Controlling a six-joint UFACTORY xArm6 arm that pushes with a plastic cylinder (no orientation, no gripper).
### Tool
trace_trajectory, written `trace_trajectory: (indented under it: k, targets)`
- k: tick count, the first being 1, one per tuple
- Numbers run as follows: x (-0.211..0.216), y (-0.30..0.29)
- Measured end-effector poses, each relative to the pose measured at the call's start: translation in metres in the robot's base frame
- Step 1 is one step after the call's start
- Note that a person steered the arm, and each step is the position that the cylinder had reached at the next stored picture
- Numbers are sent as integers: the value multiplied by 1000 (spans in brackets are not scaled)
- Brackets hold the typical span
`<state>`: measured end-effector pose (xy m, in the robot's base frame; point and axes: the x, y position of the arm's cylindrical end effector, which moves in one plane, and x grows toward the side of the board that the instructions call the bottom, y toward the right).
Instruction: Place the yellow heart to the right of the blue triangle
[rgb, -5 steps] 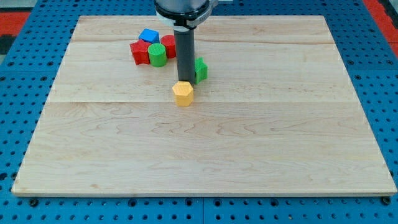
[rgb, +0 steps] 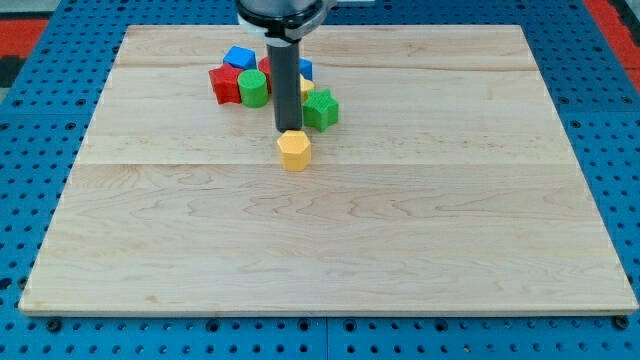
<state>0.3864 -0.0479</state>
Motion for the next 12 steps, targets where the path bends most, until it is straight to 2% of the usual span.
trace_trajectory:
  k: [2,4,9,10,12]
  targets:
    - [0,-36]
    - [-11,-9]
    - [-38,-9]
    - [-55,-4]
    - [-72,54]
